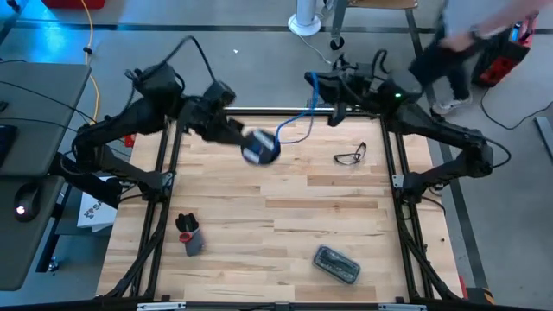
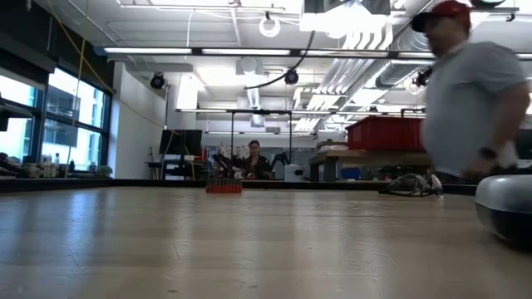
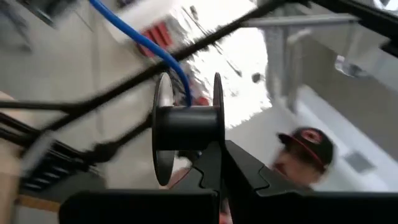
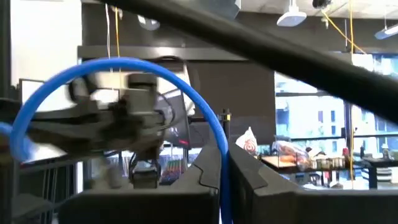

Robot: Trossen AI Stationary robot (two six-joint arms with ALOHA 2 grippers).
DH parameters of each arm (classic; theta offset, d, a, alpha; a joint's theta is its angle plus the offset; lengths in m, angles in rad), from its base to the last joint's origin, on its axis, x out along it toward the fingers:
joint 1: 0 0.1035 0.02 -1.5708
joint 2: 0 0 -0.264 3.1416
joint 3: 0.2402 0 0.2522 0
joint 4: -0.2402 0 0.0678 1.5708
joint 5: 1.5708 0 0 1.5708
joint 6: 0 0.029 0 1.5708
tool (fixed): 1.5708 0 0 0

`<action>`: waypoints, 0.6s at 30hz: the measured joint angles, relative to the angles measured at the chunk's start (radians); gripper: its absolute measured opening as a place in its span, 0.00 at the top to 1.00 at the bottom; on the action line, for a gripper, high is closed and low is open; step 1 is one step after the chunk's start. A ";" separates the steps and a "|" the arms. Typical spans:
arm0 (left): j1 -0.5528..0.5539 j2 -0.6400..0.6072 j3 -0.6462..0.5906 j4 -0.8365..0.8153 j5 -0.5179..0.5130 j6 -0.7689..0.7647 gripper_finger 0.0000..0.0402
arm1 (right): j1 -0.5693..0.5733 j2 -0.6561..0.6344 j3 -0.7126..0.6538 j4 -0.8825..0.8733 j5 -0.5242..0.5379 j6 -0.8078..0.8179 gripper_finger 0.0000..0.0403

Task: Coil cords
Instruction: Uncoil the blue wire from the spool

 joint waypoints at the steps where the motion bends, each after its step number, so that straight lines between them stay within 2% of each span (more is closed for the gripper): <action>1: 0.024 -0.011 0.000 -0.030 -0.014 0.029 1.00 | -0.002 -0.023 0.000 -0.041 -0.001 -0.007 1.00; 6: 0.148 -0.063 0.000 -0.172 -0.124 0.198 1.00 | 0.020 -0.132 0.000 -0.255 -0.001 -0.023 1.00; 9: 0.206 -0.074 0.000 -0.194 -0.179 0.277 1.00 | 0.051 -0.170 0.001 -0.394 0.026 -0.007 1.00; 14: 0.255 -0.071 0.000 -0.221 -0.212 0.366 1.00 | 0.113 -0.167 0.001 -0.622 0.097 0.062 1.00; 18: 0.262 -0.074 0.000 -0.342 -0.226 0.495 1.00 | 0.165 -0.134 0.001 -0.807 0.133 0.109 1.00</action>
